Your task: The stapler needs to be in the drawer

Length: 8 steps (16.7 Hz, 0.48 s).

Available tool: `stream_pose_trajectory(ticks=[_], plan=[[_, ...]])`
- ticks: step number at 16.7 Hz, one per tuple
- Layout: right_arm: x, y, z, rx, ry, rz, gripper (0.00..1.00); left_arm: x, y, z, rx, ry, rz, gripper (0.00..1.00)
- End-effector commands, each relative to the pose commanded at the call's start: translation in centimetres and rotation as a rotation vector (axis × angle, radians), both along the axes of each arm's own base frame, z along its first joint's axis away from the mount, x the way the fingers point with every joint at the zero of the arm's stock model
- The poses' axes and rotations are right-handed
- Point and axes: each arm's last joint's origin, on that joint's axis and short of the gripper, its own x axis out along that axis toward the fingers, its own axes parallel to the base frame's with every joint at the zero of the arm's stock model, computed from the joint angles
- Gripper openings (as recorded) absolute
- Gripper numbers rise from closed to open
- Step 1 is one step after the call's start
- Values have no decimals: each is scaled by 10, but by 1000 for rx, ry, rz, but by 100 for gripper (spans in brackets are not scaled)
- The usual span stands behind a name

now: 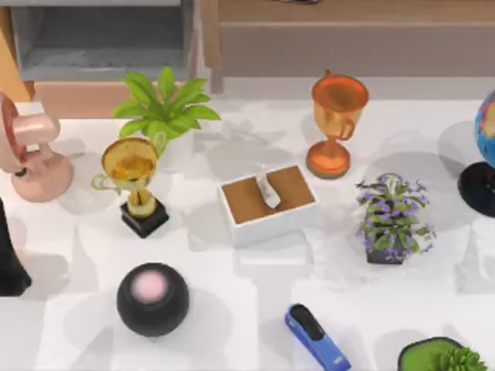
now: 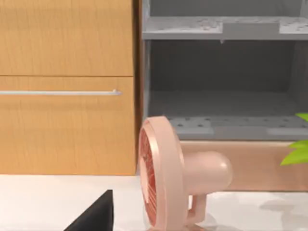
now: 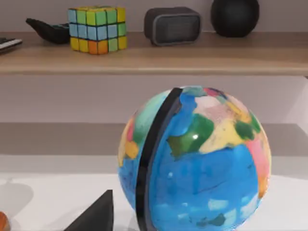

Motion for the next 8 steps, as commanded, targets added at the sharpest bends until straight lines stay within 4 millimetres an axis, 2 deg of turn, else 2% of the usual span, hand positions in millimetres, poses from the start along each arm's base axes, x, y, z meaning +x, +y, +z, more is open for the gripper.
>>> stream_pose_trajectory(ticks=[4, 8], plan=[[0, 0, 0, 0, 0, 0, 100, 1, 0, 5, 23, -7, -3, 100], [0, 0, 0, 0, 0, 0, 100, 10, 3, 32, 156, -23, -7, 100]])
